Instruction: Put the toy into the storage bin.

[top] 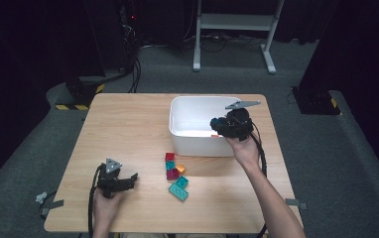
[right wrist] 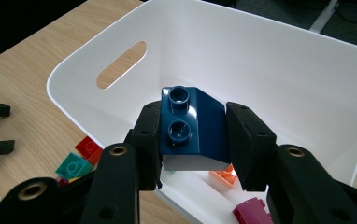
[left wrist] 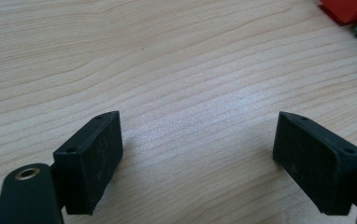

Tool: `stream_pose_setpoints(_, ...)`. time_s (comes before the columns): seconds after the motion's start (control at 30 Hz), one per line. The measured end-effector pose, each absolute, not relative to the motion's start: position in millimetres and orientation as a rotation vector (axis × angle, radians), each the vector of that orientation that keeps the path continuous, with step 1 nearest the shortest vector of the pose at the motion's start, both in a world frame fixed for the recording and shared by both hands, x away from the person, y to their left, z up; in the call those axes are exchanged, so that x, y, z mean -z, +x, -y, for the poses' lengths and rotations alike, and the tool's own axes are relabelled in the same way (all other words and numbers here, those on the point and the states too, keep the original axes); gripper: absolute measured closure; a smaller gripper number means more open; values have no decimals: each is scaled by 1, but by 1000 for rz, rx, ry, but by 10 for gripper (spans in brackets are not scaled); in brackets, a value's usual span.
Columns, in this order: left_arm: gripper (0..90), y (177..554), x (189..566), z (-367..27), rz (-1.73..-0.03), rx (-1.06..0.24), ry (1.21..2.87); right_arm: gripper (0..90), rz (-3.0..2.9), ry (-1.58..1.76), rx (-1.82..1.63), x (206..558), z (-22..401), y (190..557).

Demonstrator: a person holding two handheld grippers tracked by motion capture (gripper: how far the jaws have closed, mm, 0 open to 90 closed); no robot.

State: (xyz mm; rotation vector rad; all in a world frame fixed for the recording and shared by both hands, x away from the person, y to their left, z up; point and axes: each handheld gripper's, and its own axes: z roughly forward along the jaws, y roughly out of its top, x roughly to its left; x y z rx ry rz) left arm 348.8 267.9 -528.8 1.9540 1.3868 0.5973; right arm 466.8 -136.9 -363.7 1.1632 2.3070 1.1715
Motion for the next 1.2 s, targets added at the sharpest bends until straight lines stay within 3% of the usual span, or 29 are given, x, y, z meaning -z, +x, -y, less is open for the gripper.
stream_pose_setpoints(0.57, 160, 349, 529, -268, -1386, -599, 1954, 578, -2300, 1216, -1087, 370, 132, 484)
stream_pose_setpoints(0.73, 160, 349, 529, -268, -1386, -600, 1954, 471, -2296, 1231, -1090, 373, 133, 486)
stream_pose_setpoints(1.2, 160, 349, 529, -268, -1386, -600, 1953, 462, -2299, 1157, -1161, 371, 129, 471)
